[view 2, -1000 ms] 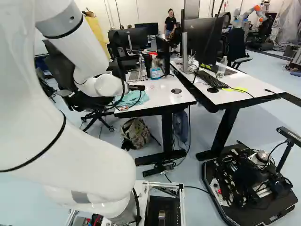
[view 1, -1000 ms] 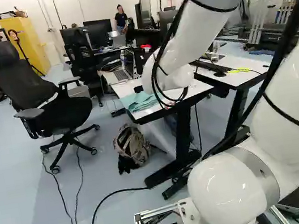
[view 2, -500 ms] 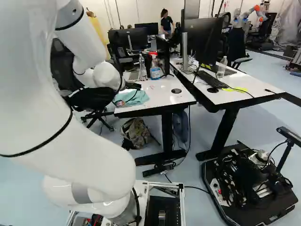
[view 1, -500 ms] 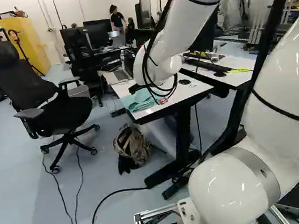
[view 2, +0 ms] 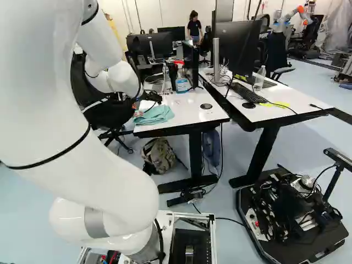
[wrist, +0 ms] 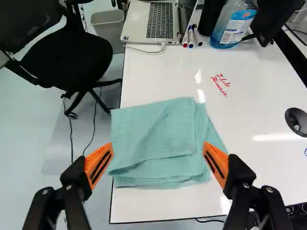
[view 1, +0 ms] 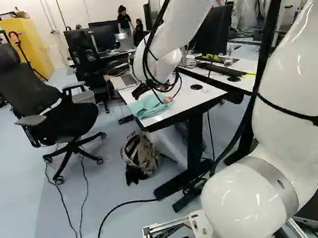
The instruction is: Clean the table with the green towel
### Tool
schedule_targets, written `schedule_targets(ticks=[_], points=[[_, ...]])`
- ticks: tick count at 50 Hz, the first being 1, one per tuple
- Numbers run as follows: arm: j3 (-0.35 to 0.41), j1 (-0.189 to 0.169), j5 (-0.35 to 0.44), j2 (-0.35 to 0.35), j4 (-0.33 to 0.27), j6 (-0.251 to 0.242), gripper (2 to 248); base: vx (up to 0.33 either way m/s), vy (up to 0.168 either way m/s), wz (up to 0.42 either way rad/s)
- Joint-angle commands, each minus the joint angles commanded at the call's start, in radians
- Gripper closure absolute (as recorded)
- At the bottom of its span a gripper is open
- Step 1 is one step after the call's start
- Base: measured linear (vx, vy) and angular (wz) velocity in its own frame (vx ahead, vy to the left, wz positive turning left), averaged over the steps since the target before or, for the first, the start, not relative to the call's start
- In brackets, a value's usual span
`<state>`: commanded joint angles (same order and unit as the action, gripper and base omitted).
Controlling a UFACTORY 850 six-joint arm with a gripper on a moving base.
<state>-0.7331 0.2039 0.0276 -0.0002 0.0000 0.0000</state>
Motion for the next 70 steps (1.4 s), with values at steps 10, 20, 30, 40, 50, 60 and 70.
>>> schedule_targets(ticks=[10, 20, 30, 40, 50, 60, 70], points=[[-0.054, 0.008, -0.061, -0.027, 0.000, 0.000, 3, 0.000, 0.000, 0.000], [-0.108, 0.016, -0.118, -0.055, 0.000, 0.000, 3, 0.000, 0.000, 0.000], [-0.165, 0.024, -0.167, -0.098, 0.000, 0.000, 3, 0.000, 0.000, 0.000], [-0.214, 0.030, -0.201, -0.143, 0.000, 0.000, 3, 0.000, 0.000, 0.000], [-0.217, 0.031, -0.201, -0.146, 0.000, 0.000, 3, 0.000, 0.000, 0.000], [-0.217, 0.031, -0.201, -0.146, 0.000, 0.000, 3, 0.000, 0.000, 0.000], [-0.219, 0.031, -0.201, -0.155, 0.000, 0.000, 3, 0.000, 0.000, 0.000]])
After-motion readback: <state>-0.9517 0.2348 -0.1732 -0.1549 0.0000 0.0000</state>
